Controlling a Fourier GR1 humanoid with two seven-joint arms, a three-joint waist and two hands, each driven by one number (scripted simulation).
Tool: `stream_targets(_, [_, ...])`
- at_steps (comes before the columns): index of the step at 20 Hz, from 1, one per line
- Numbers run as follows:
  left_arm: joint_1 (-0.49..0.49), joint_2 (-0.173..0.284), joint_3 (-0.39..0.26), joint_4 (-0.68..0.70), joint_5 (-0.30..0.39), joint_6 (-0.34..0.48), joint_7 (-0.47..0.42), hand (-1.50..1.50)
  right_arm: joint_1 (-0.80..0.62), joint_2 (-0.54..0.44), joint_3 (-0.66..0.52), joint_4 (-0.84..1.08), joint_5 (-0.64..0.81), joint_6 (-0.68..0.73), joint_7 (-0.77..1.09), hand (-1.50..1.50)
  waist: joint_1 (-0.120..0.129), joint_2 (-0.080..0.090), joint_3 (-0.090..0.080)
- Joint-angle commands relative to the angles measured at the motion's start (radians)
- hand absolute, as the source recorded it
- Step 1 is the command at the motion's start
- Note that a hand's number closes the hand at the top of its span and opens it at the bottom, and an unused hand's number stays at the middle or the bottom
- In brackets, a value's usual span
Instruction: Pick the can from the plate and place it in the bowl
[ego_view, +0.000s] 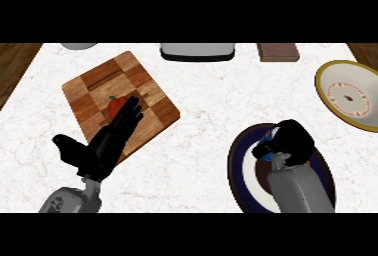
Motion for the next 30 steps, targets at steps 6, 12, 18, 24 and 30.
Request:
stream_targets(6, [0.02,0.015,0.047,-0.031,0.001,-0.051,0.016,0.0,-0.034,0.006,0.071,0.043,0.036,-0.021,0.192,1.5,0.003,0.005,0.005])
stream_targets(12, [-0.022,-0.015,0.03,-0.003,-0.017,-0.025,0.01,0.0,0.121,-0.227,0.268,0.012,-0.105,0.208,-0.64,1.5,0.008,0.009,0.009])
stream_targets(18, [-0.02,-0.022,0.029,0.006,-0.032,-0.015,0.021,0.0,0.248,-0.537,0.191,-0.068,-0.13,0.067,-1.024,1.5,-0.022,0.005,0.006])
stream_targets(24, [-0.016,-0.029,0.062,0.007,-0.022,-0.034,0.033,0.0,0.389,-0.648,-0.007,-0.347,-0.287,0.066,-1.119,1.5,-0.023,0.002,0.004])
stream_targets(30, [0.024,-0.016,0.074,-0.037,-0.03,-0.024,0.046,0.0,0.477,-0.677,-0.188,-0.67,-0.386,0.099,-1.042,1.5,-0.034,-0.004,0.004])
